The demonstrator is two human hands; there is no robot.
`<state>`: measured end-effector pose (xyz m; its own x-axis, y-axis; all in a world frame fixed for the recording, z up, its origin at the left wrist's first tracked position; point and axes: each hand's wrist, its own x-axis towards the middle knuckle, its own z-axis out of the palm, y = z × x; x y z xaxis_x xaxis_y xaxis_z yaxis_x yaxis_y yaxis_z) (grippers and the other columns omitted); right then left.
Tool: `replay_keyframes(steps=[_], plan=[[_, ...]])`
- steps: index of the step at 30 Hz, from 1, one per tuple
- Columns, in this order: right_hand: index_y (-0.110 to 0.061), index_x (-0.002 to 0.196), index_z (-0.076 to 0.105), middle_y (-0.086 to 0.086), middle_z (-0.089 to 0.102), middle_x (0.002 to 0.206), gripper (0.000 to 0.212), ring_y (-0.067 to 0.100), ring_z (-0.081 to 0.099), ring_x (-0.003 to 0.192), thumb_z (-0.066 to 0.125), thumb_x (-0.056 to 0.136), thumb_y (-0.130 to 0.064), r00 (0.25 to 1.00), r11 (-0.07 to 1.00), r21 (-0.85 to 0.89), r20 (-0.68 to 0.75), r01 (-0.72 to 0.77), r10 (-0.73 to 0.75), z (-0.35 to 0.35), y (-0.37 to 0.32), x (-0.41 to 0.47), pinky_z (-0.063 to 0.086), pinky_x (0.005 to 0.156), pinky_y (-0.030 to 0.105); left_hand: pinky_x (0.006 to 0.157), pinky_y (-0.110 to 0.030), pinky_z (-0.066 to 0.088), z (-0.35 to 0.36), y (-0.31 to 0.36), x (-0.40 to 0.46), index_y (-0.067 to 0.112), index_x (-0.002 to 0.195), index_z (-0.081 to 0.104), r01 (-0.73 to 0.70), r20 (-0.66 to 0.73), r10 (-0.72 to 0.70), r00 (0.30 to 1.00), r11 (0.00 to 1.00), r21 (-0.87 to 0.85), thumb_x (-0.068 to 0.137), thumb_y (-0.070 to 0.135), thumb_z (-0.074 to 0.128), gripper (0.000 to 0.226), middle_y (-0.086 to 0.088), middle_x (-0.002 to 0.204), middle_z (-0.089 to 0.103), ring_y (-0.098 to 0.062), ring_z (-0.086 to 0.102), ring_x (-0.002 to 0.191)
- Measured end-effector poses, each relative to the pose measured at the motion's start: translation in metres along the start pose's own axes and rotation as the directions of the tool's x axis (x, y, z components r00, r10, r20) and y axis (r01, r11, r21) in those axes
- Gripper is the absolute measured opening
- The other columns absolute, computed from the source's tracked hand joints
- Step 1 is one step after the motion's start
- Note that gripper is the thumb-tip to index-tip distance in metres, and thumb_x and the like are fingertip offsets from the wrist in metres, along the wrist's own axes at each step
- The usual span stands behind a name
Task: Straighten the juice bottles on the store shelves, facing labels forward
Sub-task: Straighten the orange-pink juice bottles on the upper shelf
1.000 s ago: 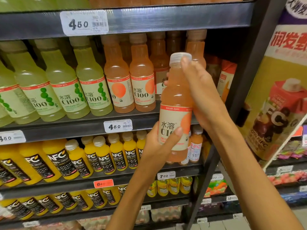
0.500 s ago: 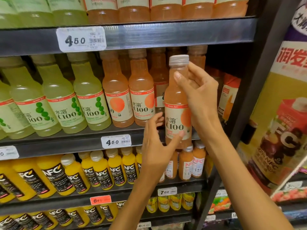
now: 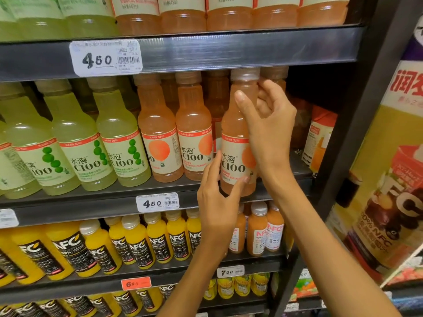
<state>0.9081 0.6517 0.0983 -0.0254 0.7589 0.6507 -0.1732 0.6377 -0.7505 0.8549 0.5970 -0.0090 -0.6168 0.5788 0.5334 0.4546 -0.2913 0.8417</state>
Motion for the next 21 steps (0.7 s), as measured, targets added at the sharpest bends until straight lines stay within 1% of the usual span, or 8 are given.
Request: replay_keyframes(steps=[3,6,8,10,13,15,18,21], plan=[[-0.004,0.130,0.051,0.003,0.061,0.122,0.046,0.011,0.056,0.114,0.063,0.090,-0.024,0.996,0.986,-0.155,0.068,0.064,-0.054,0.004,0.000,0.000,0.046,0.097,0.026,0.107,-0.040,0.041,0.004,-0.001,0.007,0.015,0.142,0.039,0.021,-0.023,-0.020,1.000,0.999,0.028,0.083,0.011,0.070,0.066,-0.002,0.142,0.047,-0.015,0.046,0.130],[-0.003,0.135,0.046,0.008,0.054,0.132,0.050,0.017,0.050,0.122,0.063,0.091,-0.019,0.984,0.954,-0.260,0.132,0.149,-0.117,0.000,0.003,-0.003,0.043,0.103,0.034,0.107,-0.040,0.040,0.005,-0.003,0.008,0.013,0.144,0.037,-0.023,-0.036,0.030,0.999,0.983,0.181,0.085,0.016,0.067,0.066,-0.006,0.143,0.046,-0.019,0.045,0.130],[-0.003,0.138,0.042,0.009,0.051,0.135,0.055,0.016,0.049,0.124,0.064,0.089,-0.014,0.980,0.943,-0.281,0.138,0.180,-0.146,-0.004,0.005,-0.006,0.042,0.104,0.029,0.101,-0.033,0.042,0.004,-0.004,0.007,0.009,0.141,0.043,-0.097,-0.072,0.132,0.989,0.927,0.363,0.082,0.018,0.072,0.066,-0.012,0.133,0.051,-0.023,0.047,0.122],[-0.004,0.139,0.042,0.008,0.051,0.136,0.055,0.014,0.049,0.124,0.065,0.089,-0.013,0.977,0.935,-0.290,0.115,0.203,-0.177,-0.006,0.008,-0.010,0.042,0.103,0.024,0.086,-0.024,0.039,0.004,-0.005,0.009,0.007,0.135,0.050,-0.134,-0.097,0.206,0.974,0.863,0.487,0.075,0.018,0.077,0.067,-0.016,0.119,0.053,-0.025,0.048,0.107],[-0.001,0.133,0.048,0.011,0.055,0.130,0.050,0.009,0.048,0.117,0.067,0.088,-0.015,0.964,0.904,-0.337,0.046,0.263,-0.263,-0.003,0.012,-0.013,0.039,0.098,0.013,0.081,-0.017,0.034,0.006,-0.002,0.011,0.013,0.140,0.043,-0.074,-0.082,0.122,0.989,0.897,0.436,0.078,0.022,0.074,0.069,-0.010,0.116,0.050,-0.013,0.047,0.102],[0.002,0.125,0.054,0.013,0.059,0.123,0.044,0.010,0.051,0.112,0.067,0.087,-0.016,0.949,0.874,-0.381,0.026,0.301,-0.315,-0.001,0.016,-0.013,0.037,0.093,0.009,0.079,-0.012,0.031,0.008,-0.002,0.013,0.014,0.134,0.045,-0.055,-0.098,0.102,0.990,0.916,0.398,0.078,0.023,0.072,0.063,-0.006,0.114,0.051,-0.006,0.044,0.097],[0.002,0.118,0.060,0.015,0.062,0.120,0.036,0.022,0.058,0.112,0.067,0.087,-0.014,0.941,0.839,-0.436,0.062,0.325,-0.332,-0.002,0.026,-0.014,0.038,0.094,0.014,0.072,-0.020,0.039,0.009,-0.003,0.016,0.011,0.122,0.053,-0.075,-0.112,0.136,0.984,0.897,0.435,0.078,0.018,0.073,0.048,-0.009,0.105,0.055,-0.020,0.056,0.094],[0.000,0.119,0.061,0.015,0.061,0.125,0.032,0.024,0.056,0.119,0.064,0.088,-0.007,0.932,0.779,-0.514,0.156,0.360,-0.328,-0.005,0.036,-0.015,0.027,0.100,0.005,0.064,-0.029,0.044,0.010,-0.003,0.018,0.008,0.115,0.057,-0.084,-0.120,0.162,0.979,0.870,0.486,0.082,0.018,0.071,0.038,-0.011,0.101,0.057,-0.026,0.061,0.087]])
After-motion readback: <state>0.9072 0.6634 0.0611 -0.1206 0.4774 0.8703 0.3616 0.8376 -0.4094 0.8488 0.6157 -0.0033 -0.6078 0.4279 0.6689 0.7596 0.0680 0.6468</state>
